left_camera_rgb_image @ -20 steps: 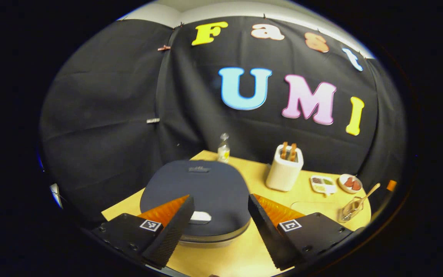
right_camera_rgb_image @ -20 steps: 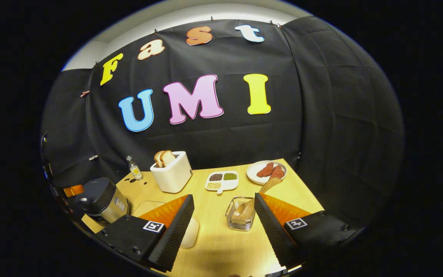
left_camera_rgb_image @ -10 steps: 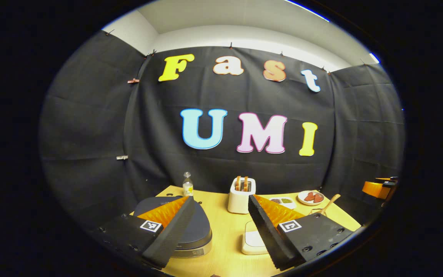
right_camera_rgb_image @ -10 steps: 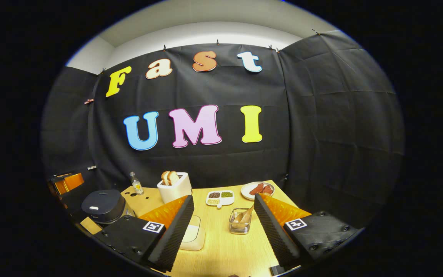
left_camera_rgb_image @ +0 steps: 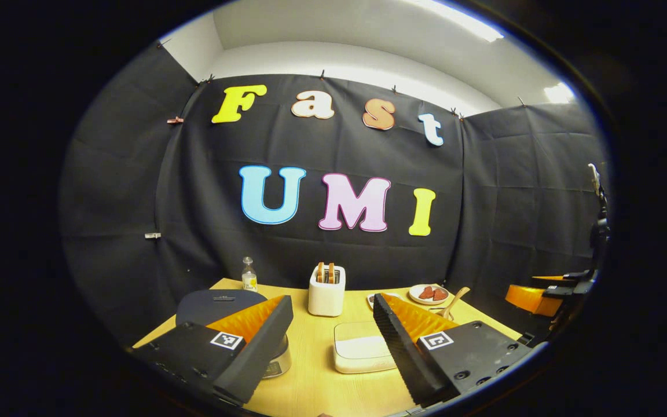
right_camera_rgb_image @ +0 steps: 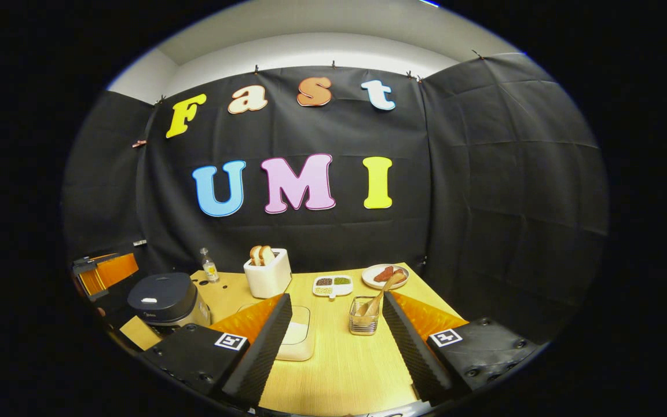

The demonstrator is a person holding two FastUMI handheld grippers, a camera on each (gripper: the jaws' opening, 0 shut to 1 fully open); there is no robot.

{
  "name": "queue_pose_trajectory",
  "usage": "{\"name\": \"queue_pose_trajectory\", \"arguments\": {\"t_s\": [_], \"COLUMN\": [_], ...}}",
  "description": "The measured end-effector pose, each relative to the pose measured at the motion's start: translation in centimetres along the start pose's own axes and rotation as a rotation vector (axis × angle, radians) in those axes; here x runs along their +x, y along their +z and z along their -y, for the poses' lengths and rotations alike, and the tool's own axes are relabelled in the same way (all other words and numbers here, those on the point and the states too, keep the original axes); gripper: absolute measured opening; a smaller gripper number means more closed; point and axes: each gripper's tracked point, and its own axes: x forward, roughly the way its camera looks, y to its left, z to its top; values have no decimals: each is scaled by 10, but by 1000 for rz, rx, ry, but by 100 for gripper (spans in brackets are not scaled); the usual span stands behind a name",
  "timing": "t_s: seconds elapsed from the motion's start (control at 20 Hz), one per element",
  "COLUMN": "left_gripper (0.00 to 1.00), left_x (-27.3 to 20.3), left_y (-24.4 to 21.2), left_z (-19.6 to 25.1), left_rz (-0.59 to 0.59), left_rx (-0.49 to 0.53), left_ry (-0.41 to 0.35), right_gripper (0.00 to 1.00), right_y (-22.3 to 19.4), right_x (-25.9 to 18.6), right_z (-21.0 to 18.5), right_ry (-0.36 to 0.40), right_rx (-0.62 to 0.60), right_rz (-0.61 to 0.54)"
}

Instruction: Close the left gripper, press the button to open the rice cooker; take a wooden spoon from the chopstick holder with the right hand, scoop a spoonful of rice and pour it into the rice cooker, then put the wooden spoon back into the chopstick holder.

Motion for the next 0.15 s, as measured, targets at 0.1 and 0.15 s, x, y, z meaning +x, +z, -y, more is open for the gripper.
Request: {"name": "queue_pose_trajectory", "arguments": {"t_s": [0.1, 0.15], "left_gripper": [95, 95], "left_x": [2, 4], "left_y": [-2, -4], "left_z": [-3, -3], "left_rz": [-4, -9], "left_rx": [-2, -14], "left_ry": [8, 10], "right_gripper": [98, 98], "right_y": [3, 1], "right_x": [0, 1], "right_z": [-1, -2], "right_ry": [-1, 1], "right_rx": [14, 12], "right_rz": [7, 1]}}
